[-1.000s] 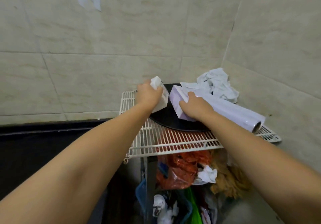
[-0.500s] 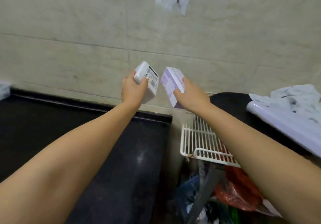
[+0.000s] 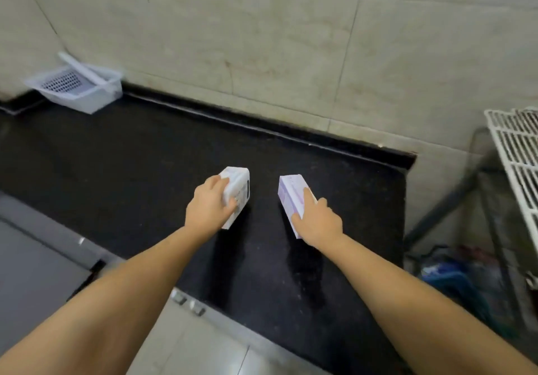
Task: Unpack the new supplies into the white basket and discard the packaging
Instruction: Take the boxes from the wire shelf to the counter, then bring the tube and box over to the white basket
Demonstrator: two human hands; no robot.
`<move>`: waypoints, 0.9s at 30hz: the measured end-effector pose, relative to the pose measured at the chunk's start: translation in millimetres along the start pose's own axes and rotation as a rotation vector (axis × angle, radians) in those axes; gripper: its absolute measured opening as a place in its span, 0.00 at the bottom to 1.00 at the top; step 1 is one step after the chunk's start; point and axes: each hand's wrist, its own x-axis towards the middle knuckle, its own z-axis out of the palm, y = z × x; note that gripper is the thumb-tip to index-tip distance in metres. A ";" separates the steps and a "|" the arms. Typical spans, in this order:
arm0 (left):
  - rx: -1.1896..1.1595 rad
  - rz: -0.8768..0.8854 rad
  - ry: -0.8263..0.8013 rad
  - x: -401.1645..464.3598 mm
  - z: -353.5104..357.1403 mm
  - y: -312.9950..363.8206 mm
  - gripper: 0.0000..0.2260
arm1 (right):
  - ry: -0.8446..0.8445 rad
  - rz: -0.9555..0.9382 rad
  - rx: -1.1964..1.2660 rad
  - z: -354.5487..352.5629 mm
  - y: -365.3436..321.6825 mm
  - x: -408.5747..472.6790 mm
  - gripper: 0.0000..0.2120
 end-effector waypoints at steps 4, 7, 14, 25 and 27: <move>0.033 0.057 -0.075 -23.2 23.6 -38.5 0.27 | -0.003 0.052 -0.094 45.3 10.5 -16.0 0.35; 0.049 0.045 -0.121 -34.7 26.7 -49.7 0.30 | 0.011 0.041 -0.077 46.7 15.0 -16.6 0.34; 0.079 0.227 0.018 5.9 -1.4 22.1 0.23 | 0.140 -0.010 -0.021 -48.8 36.5 -8.4 0.32; -0.310 0.902 -0.146 -9.2 14.9 395.2 0.16 | 0.715 0.200 -0.078 -284.6 249.6 -109.8 0.19; -0.329 1.022 -0.158 -38.3 28.4 454.7 0.16 | 0.736 0.290 -0.162 -298.2 298.2 -139.3 0.20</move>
